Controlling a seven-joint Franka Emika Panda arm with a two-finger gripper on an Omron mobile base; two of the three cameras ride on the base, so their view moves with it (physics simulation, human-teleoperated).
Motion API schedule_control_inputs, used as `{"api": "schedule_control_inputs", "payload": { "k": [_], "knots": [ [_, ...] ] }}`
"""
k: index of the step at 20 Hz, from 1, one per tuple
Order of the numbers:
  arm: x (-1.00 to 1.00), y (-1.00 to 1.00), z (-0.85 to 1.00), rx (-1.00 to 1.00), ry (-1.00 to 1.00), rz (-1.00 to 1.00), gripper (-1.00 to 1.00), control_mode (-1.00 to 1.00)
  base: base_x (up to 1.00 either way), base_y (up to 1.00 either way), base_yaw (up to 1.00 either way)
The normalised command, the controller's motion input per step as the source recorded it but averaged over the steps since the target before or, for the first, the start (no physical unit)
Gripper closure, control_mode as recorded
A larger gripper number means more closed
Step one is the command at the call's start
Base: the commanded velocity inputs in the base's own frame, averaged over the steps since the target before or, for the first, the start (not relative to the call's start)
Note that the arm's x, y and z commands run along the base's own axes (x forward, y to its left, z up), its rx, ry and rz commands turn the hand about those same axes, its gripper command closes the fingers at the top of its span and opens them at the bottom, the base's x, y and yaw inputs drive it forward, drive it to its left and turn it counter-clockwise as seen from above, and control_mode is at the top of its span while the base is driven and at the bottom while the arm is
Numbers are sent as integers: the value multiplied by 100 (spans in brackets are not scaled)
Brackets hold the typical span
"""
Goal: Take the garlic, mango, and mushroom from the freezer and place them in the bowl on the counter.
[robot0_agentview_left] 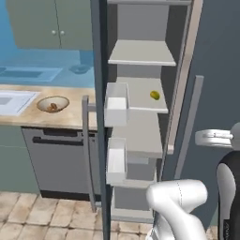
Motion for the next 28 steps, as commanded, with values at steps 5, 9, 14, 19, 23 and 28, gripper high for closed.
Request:
{"api": "schedule_control_inputs", "payload": {
  "k": [5,9,14,19,23,28],
  "knots": [
    [0,0,0,0,0,0,-100,100,12,-49,27],
    [0,0,0,0,0,0,-100,100,61,-18,28],
    [0,0,0,0,0,0,-100,100,97,0,32],
    [0,0,0,0,0,0,-100,100,100,52,30],
    [0,0,0,0,0,0,-100,100,100,80,28],
    [0,0,0,0,0,0,-100,100,97,97,1]
  ]
}}
